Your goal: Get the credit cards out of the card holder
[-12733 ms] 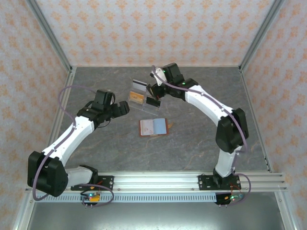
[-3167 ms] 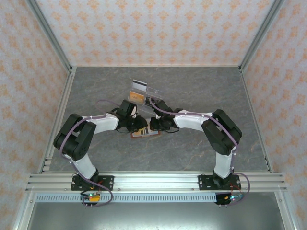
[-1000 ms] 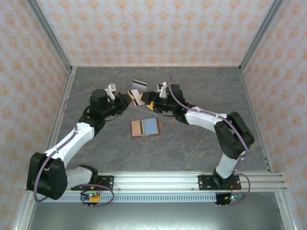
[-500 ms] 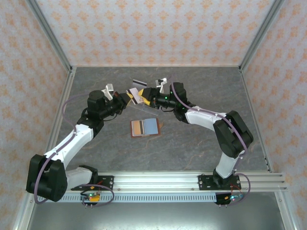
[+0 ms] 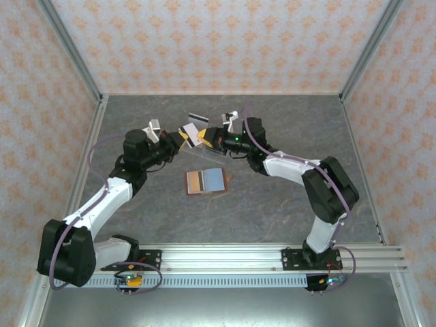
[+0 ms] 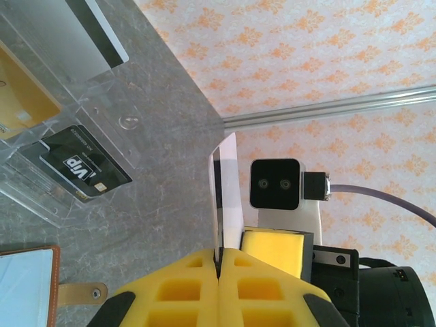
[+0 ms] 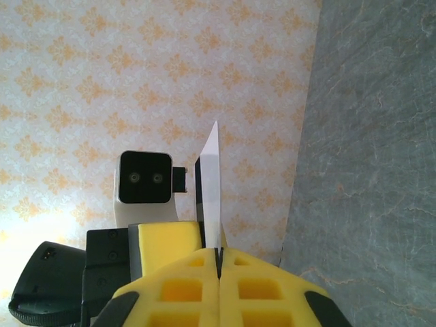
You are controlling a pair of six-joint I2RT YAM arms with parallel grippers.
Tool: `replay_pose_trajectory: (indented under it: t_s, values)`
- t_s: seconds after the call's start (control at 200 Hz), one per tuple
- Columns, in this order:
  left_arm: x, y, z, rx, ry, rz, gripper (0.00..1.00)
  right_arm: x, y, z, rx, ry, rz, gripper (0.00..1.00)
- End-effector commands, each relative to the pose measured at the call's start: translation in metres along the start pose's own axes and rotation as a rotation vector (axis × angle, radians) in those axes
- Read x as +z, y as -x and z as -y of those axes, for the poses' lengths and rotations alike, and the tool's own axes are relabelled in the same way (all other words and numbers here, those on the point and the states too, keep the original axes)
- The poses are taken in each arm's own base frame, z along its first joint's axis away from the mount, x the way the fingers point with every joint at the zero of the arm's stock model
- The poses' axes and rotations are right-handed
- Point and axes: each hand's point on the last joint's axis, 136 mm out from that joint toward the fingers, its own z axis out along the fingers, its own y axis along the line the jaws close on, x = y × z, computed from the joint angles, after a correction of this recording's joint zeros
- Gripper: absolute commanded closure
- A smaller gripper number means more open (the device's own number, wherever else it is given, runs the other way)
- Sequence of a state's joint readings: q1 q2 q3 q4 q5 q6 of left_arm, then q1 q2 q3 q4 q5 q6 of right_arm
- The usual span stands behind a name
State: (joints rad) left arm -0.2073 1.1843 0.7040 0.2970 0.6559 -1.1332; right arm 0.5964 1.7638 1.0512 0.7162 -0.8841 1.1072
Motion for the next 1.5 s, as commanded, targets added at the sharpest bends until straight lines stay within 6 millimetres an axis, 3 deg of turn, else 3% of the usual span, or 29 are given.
replay_pose_trajectory:
  t_s: [0.0,0.08,0.255,0.435,0.561,0.756,0.931,1.261,1.496]
  values:
    - [-0.004,0.000,-0.001,0.008,0.001,0.002,0.94,0.002,-0.006,-0.012,-0.093,0.020,-0.043,1.00]
    - [-0.006,0.001,-0.013,0.018,0.070,0.009,0.74,0.001,-0.002,-0.006,-0.168,-0.042,-0.025,1.00]
    - [-0.031,0.008,-0.065,0.085,0.356,0.094,0.37,-0.002,0.020,0.003,-0.423,-0.223,0.030,1.00]
    - [-0.066,0.019,-0.100,0.142,0.564,0.180,0.12,-0.007,0.054,0.012,-0.766,-0.441,0.064,1.00]
    - [-0.080,0.022,-0.113,0.164,0.636,0.197,0.02,0.006,0.069,0.022,-0.960,-0.494,0.025,1.00]
    - [-0.087,0.019,-0.128,0.167,0.704,0.157,0.00,0.026,0.081,0.034,-1.240,-0.512,-0.081,1.00]
    - [-0.083,0.013,-0.138,0.155,0.726,0.113,0.00,0.041,0.090,0.054,-1.378,-0.550,-0.204,1.00]
    - [-0.074,0.006,-0.146,0.130,0.725,0.060,0.00,0.055,0.122,0.071,-1.457,-0.605,-0.244,1.00]
    - [-0.072,0.002,-0.151,0.120,0.726,0.039,0.00,0.054,0.127,0.084,-1.484,-0.628,-0.304,1.00]
